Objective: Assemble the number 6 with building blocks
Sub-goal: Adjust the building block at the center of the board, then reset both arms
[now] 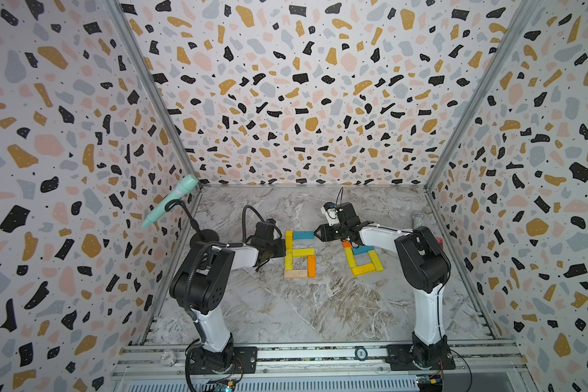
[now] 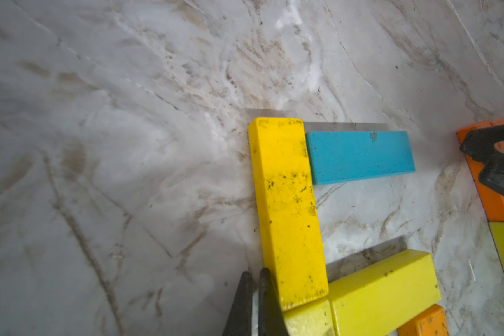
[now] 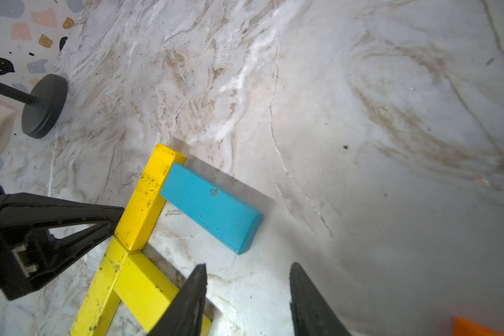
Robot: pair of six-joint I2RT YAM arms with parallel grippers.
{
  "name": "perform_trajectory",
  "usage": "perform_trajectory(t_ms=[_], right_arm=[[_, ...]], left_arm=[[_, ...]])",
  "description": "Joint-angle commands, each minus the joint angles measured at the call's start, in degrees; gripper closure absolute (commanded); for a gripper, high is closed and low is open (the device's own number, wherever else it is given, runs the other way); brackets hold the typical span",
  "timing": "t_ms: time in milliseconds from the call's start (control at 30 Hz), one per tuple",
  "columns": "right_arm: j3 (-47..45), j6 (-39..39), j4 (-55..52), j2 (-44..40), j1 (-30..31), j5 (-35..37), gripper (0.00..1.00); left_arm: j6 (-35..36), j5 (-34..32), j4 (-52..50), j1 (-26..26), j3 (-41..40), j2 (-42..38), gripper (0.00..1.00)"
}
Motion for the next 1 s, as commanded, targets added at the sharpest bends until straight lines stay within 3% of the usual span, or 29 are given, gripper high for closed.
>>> perform_trajectory(t_ms=[0,300,500,600,833,967], right_arm=[[-0.4,-0.5,-0.1,-3.8,0.3,0.3,0.52],[-0.8,-0.9,-0.6,-5.7,0.1,1.2,0.52],[-5.2,-3.0,0.7,-14.4,-1.3,4.6,0.52],[-10.7,-4.6,2.6,-23.1,-3.9,8.6,0.51],[-30.5,-6.0,10.2,-46.6,-16.4,17.8,0.43],[-42.1,-9.1,14.6,-56.5,-21.5,23.6,0.40]], left_arm=[[0.8,-0.1,-9.8,-0.9,-2.8,1.8,1.00],[0.5,-4.0,-11.3,-0.4,-2.0,1.3,1.00],[0.1,-10.6,-12.3,1.9,-0.1,-7.0,1.00],[1.5,-18.0,-10.7,2.9,-0.3,-14.7,1.00],[5.8,-45.7,2.0,3.4,-9.6,-31.8,0.98],[9.8,-55.6,18.1,3.6,-20.3,-36.2,0.70]])
